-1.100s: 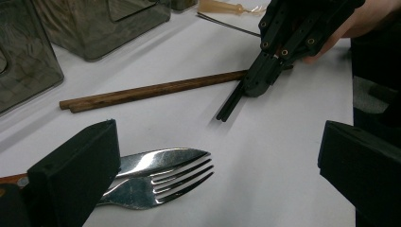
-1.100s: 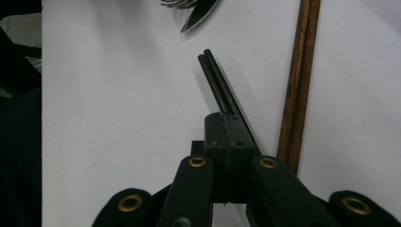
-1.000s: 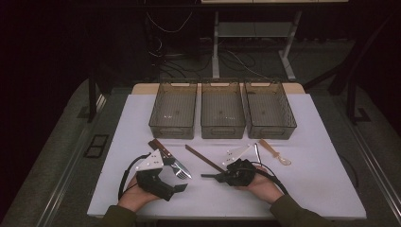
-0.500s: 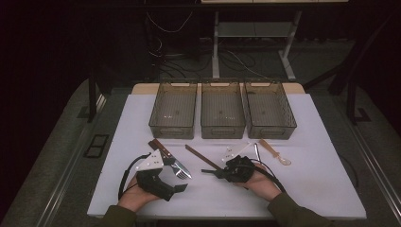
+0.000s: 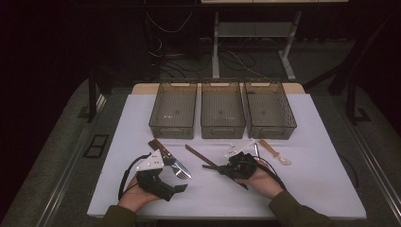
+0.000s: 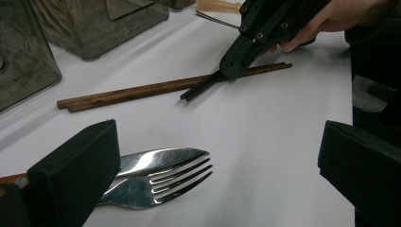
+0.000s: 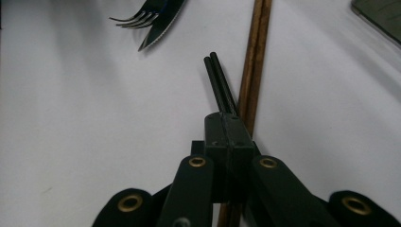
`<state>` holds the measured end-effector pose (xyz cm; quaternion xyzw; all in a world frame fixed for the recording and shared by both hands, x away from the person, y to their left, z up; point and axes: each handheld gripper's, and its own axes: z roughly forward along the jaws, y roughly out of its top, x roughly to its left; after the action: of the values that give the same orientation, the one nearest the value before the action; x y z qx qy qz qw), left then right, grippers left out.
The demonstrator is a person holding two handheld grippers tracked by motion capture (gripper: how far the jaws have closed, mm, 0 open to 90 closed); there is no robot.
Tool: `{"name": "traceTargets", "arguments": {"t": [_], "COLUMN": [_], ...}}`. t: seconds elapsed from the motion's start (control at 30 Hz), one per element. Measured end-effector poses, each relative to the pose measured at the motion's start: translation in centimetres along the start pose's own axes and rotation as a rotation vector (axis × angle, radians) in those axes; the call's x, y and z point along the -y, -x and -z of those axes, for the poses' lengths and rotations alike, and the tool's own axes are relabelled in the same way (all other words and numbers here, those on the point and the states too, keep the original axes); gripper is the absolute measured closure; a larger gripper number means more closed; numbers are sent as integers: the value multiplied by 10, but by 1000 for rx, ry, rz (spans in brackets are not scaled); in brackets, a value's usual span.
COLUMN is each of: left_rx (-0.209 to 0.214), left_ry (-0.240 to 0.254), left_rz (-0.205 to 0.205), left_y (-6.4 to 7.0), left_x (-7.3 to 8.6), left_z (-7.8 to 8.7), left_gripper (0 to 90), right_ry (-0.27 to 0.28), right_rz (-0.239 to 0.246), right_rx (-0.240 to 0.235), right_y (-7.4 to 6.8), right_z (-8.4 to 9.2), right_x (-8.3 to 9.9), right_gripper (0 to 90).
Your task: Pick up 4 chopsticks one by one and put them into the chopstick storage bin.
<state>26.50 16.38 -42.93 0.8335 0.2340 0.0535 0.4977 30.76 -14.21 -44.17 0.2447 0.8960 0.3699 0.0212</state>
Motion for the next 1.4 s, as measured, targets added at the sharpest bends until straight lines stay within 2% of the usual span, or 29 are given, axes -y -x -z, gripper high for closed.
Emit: {"name": "traceTargets", "arguments": {"t": [0.4,1.4], "left_rx": [1,4], "left_ry": [1,0], "left_rz": [-3,-3], "left_y": [0,0], "left_x": [0,0], "left_z": [1,0], "left_gripper": [0,0], "right_ry": [20,9], "right_rz": [-15,-33], "right_rx": [13,68], "right_y": [7,16], "right_z": [2,5], "right_x": [0,4], "right_gripper": [899,899]}}
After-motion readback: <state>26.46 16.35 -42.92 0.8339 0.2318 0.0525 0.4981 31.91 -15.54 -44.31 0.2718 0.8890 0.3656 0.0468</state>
